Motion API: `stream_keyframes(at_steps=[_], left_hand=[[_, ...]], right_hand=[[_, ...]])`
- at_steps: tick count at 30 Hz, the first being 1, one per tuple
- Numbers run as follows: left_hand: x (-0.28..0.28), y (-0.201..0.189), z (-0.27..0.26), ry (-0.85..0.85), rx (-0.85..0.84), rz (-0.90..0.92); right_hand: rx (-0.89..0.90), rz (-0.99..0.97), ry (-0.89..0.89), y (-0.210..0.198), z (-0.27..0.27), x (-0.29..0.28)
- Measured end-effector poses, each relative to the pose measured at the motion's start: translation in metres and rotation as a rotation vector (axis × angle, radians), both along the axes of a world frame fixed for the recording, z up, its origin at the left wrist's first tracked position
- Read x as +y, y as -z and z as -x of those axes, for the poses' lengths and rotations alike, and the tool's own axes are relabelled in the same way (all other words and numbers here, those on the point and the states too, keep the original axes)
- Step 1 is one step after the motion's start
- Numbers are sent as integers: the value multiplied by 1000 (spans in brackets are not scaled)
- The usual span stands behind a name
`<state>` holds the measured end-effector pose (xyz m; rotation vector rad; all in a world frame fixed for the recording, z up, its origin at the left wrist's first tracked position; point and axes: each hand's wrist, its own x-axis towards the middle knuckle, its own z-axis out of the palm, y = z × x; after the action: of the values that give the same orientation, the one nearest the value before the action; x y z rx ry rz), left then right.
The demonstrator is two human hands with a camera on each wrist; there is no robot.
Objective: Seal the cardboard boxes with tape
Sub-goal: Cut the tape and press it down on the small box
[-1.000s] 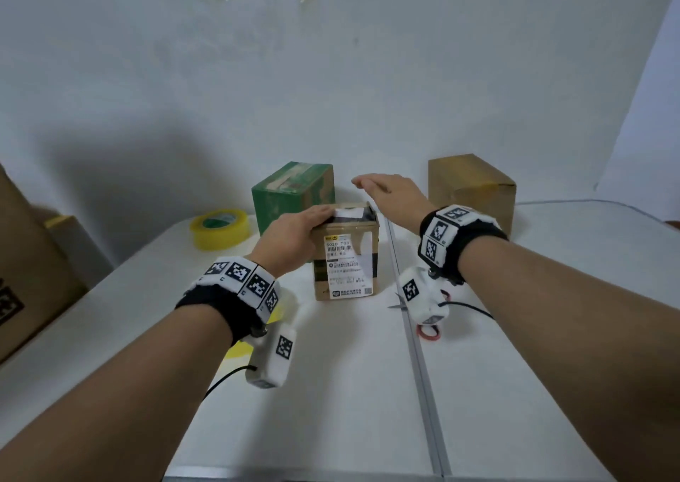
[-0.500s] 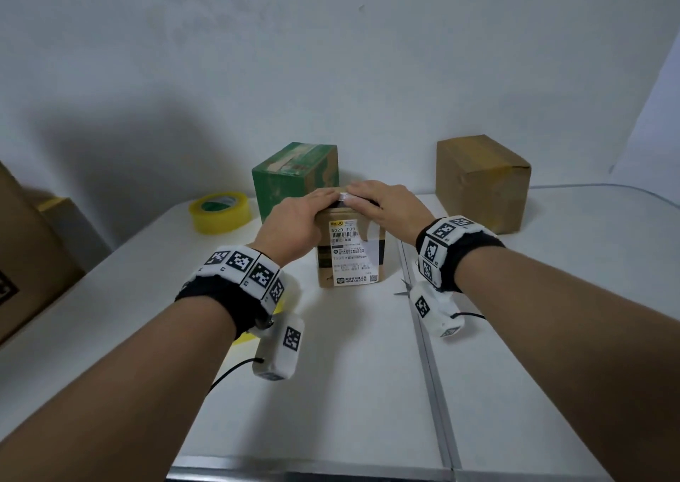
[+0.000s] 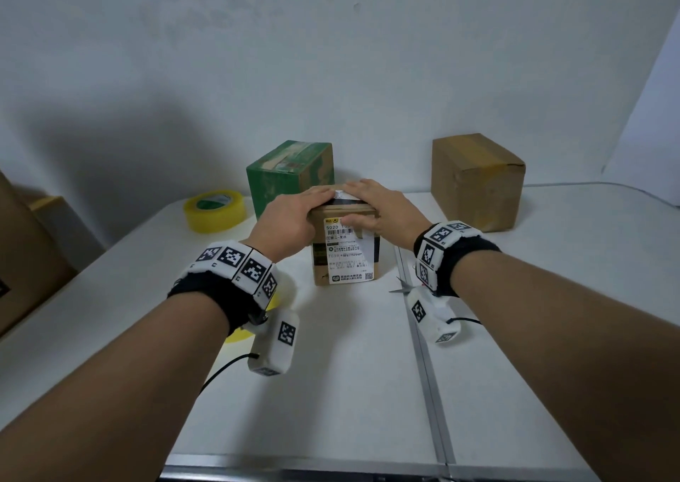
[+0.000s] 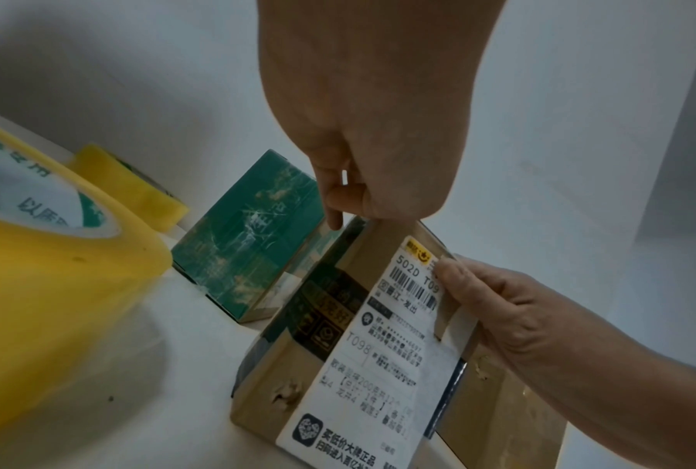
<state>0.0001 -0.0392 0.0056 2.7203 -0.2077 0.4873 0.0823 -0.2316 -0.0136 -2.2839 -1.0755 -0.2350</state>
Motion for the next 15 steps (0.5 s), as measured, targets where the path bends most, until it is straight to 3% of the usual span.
stream_keyframes(at_steps=[5, 8, 13, 15], left_hand=[[-3, -3, 4, 0, -7, -36], [-4, -5, 4, -20, -38, -67], [-5, -13, 1, -5, 73, -87], [-5, -17, -2, 17, 99, -155]], right_hand=[[-19, 112, -72, -2, -1, -6], [-10, 233, -29, -9, -2, -9], [320, 25, 206, 6, 4, -17], [435, 164, 253, 14, 1, -22]])
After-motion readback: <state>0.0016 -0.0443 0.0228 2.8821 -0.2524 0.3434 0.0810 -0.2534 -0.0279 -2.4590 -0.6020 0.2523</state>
